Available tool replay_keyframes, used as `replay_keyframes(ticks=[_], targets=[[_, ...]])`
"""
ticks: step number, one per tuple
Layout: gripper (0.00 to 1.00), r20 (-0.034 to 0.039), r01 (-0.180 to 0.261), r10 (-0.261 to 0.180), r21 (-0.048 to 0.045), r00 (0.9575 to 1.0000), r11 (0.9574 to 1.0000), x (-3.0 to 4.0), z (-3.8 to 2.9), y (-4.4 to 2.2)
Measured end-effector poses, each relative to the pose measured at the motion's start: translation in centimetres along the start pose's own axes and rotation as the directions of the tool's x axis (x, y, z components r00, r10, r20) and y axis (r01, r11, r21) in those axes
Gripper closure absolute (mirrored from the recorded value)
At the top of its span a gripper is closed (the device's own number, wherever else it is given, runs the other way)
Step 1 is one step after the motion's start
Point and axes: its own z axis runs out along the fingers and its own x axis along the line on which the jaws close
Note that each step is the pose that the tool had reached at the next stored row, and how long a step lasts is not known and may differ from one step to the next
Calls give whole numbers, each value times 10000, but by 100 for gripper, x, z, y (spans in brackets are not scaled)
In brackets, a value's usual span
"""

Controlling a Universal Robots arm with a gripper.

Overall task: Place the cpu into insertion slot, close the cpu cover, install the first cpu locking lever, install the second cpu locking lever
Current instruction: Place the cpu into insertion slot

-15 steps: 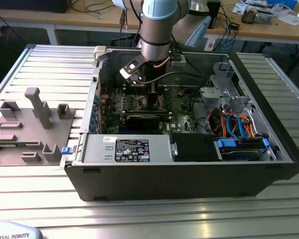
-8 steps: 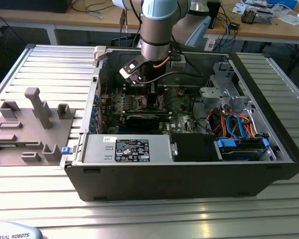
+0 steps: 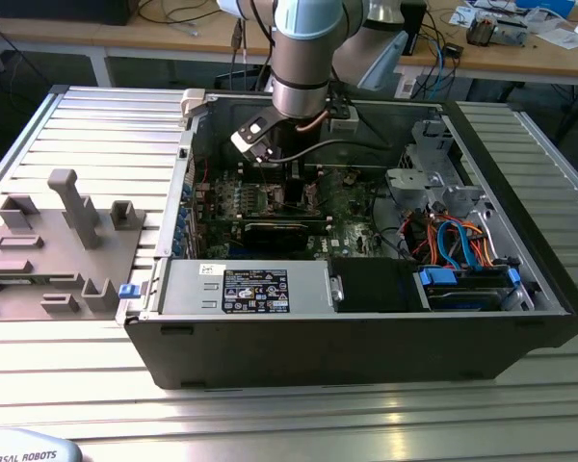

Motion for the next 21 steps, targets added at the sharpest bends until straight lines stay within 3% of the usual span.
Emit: replay_keyframes(ticks=[3,6,8,12,14,16,18,21], targets=[[32,-20,1,-1,1,10000,10000,-1,-23,0],[32,-70,0,0,2,10000,10000,-5,-132,-1],[32,-88,1,-1,2,10000,10000,-6,-169,-1],[47,-246,3,-3,11,9997,10000,-6,-171,0],[47,-331,4,-3,14,9995,10000,-7,-170,0],[71,-417,5,-4,18,9991,10000,-16,-166,0],[71,-456,5,-4,20,9990,10000,-25,-162,0],[89,-497,5,-4,21,9988,10000,-35,-157,1]])
